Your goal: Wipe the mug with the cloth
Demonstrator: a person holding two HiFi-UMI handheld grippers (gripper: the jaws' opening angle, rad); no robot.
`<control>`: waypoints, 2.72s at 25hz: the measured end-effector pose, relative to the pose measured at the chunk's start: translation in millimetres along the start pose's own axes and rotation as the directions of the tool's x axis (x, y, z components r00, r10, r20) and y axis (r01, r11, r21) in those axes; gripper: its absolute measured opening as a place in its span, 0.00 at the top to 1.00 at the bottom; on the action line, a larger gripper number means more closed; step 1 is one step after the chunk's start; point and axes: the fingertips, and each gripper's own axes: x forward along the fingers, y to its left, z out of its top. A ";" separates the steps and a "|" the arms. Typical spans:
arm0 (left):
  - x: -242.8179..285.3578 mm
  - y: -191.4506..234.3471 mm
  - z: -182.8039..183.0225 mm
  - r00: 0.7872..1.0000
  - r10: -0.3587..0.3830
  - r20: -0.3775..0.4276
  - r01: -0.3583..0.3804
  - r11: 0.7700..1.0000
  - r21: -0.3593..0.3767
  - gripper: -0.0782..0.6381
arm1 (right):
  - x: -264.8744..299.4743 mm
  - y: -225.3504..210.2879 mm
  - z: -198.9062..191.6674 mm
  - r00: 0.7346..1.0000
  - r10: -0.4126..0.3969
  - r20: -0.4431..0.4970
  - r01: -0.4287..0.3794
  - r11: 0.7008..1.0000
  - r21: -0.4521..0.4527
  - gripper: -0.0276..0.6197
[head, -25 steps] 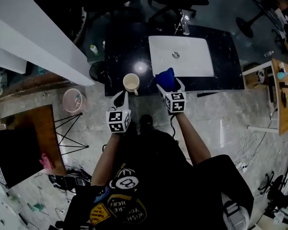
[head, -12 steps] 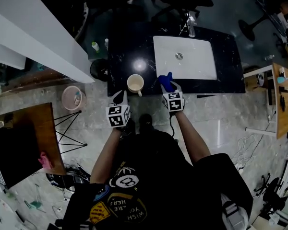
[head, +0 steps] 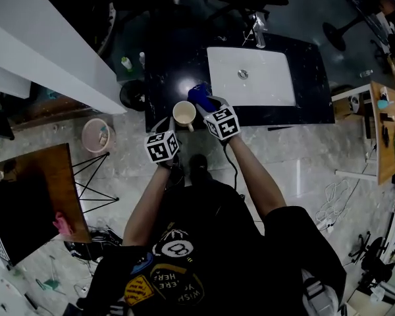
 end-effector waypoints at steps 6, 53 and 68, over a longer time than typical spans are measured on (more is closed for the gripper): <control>-3.1 -6.2 -10.8 1.000 0.005 -0.012 -0.005 0.998 -0.057 0.88 | -37.0 48.8 -43.1 0.998 0.057 -0.007 -0.057 0.997 -0.052 0.74; -6.1 -13.3 -6.0 1.000 -0.023 -0.007 0.023 1.000 -0.021 0.88 | -25.2 19.0 -8.1 0.999 -0.038 -0.006 0.036 0.968 -0.249 0.75; -7.6 -17.4 -9.0 1.000 -0.016 -0.016 0.018 0.995 0.100 0.88 | -27.5 6.4 10.0 0.997 -0.071 0.044 0.079 0.970 -0.230 0.75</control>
